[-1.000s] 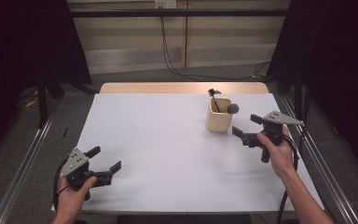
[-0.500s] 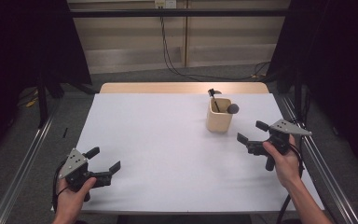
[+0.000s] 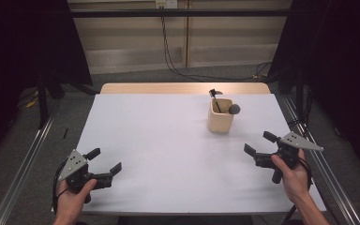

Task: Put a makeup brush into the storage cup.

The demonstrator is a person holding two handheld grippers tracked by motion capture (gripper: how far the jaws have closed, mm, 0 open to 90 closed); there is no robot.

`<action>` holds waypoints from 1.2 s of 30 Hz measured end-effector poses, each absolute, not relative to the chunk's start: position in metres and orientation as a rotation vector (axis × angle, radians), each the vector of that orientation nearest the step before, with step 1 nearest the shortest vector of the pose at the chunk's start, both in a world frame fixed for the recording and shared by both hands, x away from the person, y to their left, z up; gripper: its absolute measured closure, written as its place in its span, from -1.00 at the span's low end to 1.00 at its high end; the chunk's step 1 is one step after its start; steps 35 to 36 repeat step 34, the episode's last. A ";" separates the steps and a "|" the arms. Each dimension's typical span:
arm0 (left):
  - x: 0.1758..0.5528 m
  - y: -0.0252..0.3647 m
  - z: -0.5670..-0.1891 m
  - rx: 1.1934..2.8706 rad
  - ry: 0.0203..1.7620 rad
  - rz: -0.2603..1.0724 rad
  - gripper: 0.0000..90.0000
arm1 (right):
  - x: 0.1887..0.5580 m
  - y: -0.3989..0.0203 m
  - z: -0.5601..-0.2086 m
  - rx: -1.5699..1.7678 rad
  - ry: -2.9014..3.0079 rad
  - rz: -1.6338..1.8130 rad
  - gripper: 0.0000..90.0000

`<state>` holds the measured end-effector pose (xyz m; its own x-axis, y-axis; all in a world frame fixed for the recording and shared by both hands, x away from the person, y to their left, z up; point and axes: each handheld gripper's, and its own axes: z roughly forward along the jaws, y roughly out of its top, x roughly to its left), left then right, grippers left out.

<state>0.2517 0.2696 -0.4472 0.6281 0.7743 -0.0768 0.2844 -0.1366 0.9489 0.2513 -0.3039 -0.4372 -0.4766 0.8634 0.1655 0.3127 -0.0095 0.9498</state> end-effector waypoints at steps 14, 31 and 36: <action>0.242 0.272 -0.445 1.704 0.875 0.548 -0.93 | 0.224 -0.310 -0.453 1.255 1.773 1.482 -0.97; 0.242 0.279 -0.446 1.697 0.879 0.555 -0.93 | 0.211 -0.317 -0.458 1.273 1.751 1.477 -0.97; 0.243 0.278 -0.446 1.702 0.880 0.558 -0.93 | 0.212 -0.319 -0.458 1.277 1.746 1.480 -0.97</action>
